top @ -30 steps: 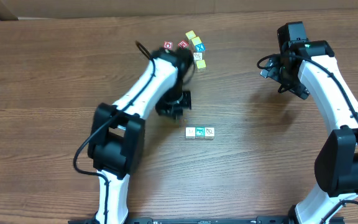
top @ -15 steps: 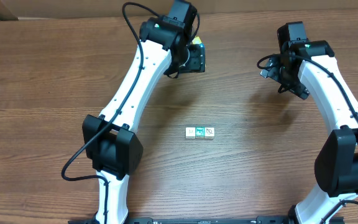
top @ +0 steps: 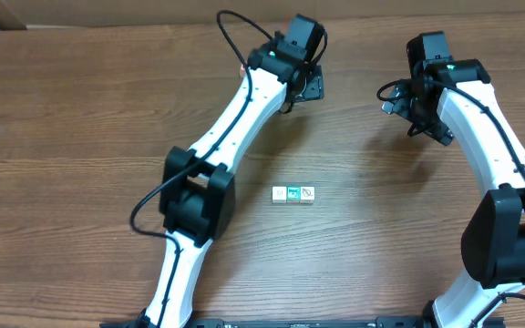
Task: Flip 5 blocks
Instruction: 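Move the left gripper back to the block cluster at the rear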
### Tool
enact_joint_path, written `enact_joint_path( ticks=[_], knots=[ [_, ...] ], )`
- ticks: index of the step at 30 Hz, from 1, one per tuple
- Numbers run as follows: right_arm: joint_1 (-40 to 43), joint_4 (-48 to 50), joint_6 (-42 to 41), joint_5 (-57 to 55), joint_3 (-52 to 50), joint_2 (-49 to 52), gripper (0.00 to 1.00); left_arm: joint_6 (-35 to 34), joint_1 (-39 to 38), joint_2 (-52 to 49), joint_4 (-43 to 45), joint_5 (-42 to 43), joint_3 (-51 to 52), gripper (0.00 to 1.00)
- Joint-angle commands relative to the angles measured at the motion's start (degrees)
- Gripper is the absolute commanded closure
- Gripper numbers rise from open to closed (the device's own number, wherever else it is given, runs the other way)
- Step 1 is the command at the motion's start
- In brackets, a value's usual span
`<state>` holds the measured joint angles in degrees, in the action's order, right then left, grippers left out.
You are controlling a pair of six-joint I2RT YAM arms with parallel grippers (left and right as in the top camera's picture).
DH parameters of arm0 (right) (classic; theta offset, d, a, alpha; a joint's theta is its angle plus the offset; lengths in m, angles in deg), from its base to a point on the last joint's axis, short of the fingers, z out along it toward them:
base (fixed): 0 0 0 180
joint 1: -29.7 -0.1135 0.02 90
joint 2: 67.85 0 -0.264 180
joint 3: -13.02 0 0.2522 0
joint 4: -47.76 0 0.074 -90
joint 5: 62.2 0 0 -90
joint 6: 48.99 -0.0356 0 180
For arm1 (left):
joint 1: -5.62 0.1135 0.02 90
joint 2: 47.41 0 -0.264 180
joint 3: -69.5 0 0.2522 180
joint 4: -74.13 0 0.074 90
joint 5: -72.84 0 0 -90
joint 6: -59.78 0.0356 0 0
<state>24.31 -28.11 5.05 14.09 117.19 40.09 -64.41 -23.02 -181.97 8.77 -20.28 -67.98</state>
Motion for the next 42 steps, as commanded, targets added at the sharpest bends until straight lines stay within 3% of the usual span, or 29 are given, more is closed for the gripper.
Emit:
enact_joint_path(
  ticks=[1,6,11,20,24,27,32,42],
  knots=[
    [-0.11,0.33,-0.04,-0.31,0.31,-1.31,0.0,-2.32,0.22,-4.76,3.41,-2.01,-0.09,0.33],
    [-0.11,0.33,-0.02,-0.31,0.31,-1.31,0.0,-2.23,0.46,-8.66,6.38,-2.14,-0.09,0.36],
    [-0.11,0.33,-0.02,-0.31,0.31,-1.31,0.0,-2.23,0.5,-9.75,6.73,-7.06,-0.09,0.44],
    [-0.11,0.33,-0.04,-0.28,0.31,-1.31,0.0,-1.73,0.52,-9.77,7.52,-8.24,-0.09,0.7],
    [-0.11,0.33,-0.04,-0.31,0.31,-1.31,0.0,-0.9,0.55,-9.77,7.5,-8.2,-0.09,0.76],
    [-0.11,0.33,-0.04,-0.28,0.31,-1.31,0.0,2.75,0.55,-9.62,6.69,-7.82,-0.48,0.74],
    [-0.11,0.33,-0.04,-0.31,0.31,-1.31,0.0,4.24,0.59,-7.13,-1.01,-7.8,-3.15,0.75],
    [-0.11,0.33,-0.04,-0.28,0.31,-1.31,0.0,4.66,1.14,1.62,-28.55,-7.28,-5.68,0.75]
  ],
)
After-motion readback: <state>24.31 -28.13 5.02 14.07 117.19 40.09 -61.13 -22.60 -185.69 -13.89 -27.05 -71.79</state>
